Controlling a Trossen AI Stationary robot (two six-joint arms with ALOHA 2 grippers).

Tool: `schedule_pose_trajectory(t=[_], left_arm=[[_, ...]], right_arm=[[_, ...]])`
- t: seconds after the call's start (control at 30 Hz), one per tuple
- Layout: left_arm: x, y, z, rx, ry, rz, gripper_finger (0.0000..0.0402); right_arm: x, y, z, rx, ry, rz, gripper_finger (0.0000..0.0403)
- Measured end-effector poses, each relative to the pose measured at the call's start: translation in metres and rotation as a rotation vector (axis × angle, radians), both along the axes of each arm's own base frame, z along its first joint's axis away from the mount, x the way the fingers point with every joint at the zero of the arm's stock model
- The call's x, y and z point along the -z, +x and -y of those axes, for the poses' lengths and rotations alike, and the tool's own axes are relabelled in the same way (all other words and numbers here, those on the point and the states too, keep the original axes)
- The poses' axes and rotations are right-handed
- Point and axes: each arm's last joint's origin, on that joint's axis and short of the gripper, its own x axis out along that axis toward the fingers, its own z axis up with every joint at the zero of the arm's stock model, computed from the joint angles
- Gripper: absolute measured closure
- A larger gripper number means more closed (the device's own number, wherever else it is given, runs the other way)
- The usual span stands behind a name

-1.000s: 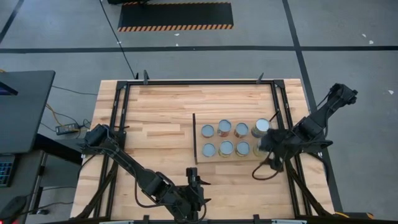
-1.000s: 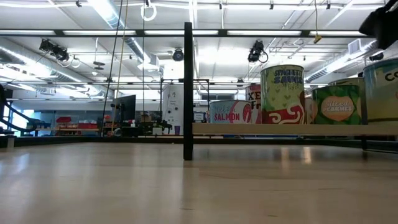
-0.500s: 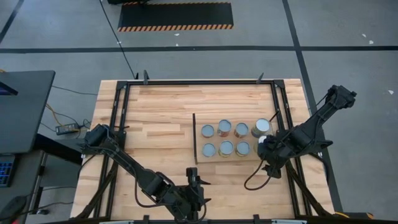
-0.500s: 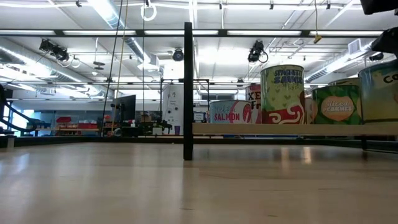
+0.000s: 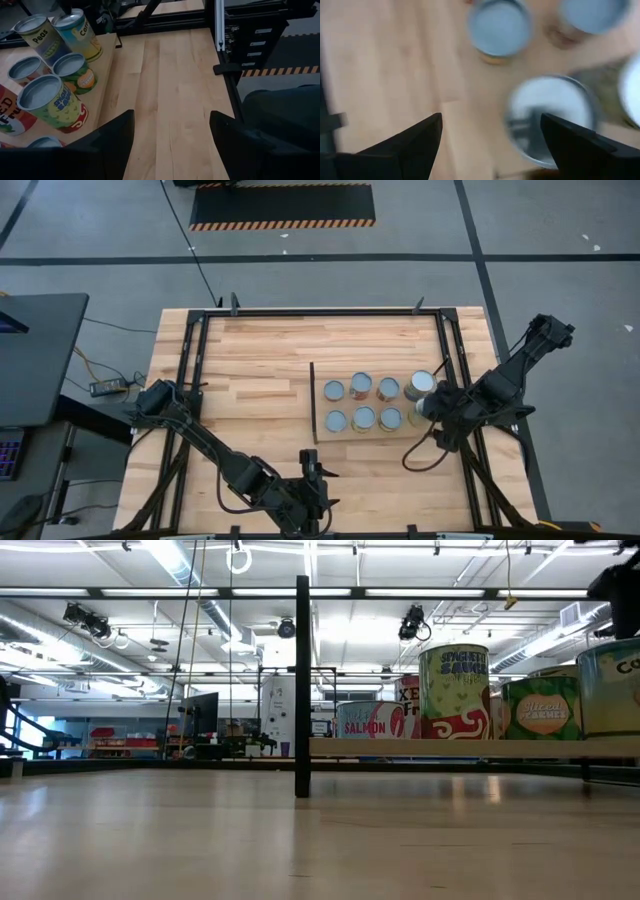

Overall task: Pick and place cans onto a shelf
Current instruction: Put the light yellow on the shelf aligned with the blue can

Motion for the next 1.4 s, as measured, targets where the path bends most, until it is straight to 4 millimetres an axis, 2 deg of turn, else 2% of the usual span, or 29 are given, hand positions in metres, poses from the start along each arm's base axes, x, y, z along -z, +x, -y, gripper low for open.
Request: schedule_pose_trajectory(t=[0.1,0.23,0.5,0.87,1.4], left_arm=[[0.0,0.0,0.0,0.0,0.0,0.0,0.0139],[0.0,0.0,0.0,0.0,0.0,0.0,0.0139],[0.0,0.0,0.0,0.001,0.0,0.0,0.0139],[0.0,0.0,0.0,0.001,0.0,0.001,0.0139],[-0.003,0.003,-0.001,-0.016,-0.013,0.034,0.0139]], right_arm=[[0.006,-0.006,0.006,0.068,-0.06,-0.057,0.0058],[0.012,-0.007,0.006,0.083,-0.036,-0.083,0.0058],[0.011,-0.003,0.002,0.06,0.001,-0.063,0.0058],[0.011,-0.007,0.004,0.075,-0.003,-0.109,0.0058],[0.012,-0.006,0.005,0.078,-0.026,-0.089,0.0058]])
